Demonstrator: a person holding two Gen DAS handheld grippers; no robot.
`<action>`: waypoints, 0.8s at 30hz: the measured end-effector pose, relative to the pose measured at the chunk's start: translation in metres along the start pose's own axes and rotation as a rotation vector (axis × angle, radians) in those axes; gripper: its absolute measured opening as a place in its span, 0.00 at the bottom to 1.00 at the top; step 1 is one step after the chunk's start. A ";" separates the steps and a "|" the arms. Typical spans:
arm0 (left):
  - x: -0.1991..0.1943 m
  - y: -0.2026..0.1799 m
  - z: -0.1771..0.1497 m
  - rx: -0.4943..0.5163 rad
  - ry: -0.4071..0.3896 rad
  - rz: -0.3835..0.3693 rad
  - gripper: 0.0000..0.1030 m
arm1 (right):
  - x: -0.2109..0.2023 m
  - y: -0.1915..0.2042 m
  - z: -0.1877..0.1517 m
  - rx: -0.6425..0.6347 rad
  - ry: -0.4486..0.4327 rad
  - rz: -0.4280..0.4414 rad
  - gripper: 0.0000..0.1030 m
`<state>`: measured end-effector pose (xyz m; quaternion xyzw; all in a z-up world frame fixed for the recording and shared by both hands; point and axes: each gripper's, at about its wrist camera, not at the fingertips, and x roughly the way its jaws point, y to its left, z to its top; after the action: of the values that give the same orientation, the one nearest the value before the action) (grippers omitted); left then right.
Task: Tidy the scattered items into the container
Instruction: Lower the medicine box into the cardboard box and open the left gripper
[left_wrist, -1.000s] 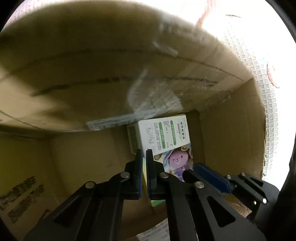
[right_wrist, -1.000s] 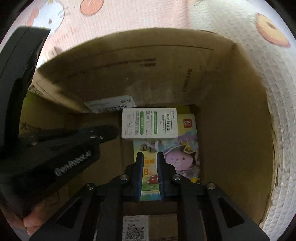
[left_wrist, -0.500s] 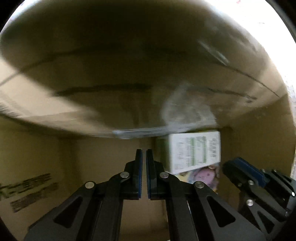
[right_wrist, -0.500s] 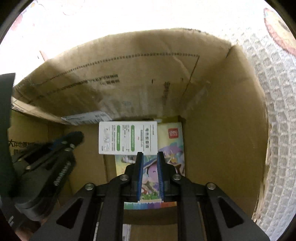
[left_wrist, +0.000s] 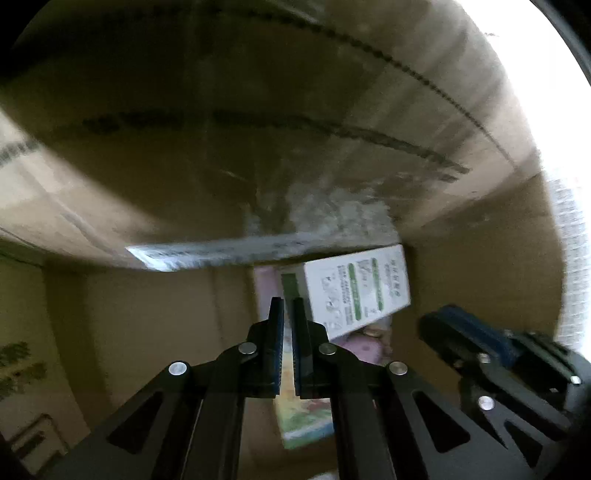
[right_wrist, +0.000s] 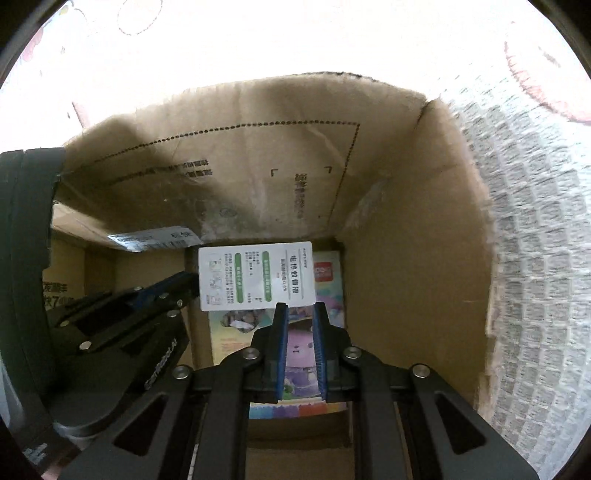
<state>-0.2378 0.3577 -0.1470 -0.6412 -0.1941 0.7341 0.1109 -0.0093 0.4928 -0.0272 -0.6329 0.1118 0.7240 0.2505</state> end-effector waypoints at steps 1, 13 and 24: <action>0.000 0.001 0.000 -0.018 0.005 -0.048 0.03 | -0.002 -0.002 0.000 0.008 -0.007 0.014 0.11; -0.001 0.009 -0.003 -0.054 -0.028 -0.108 0.03 | -0.049 0.007 -0.024 0.006 -0.059 -0.062 0.11; -0.040 0.037 -0.019 -0.050 -0.006 -0.224 0.23 | -0.078 0.029 -0.041 -0.007 -0.051 -0.204 0.11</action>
<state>-0.2102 0.3110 -0.1289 -0.6160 -0.2833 0.7137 0.1756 0.0172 0.4308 0.0367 -0.6233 0.0379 0.7108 0.3237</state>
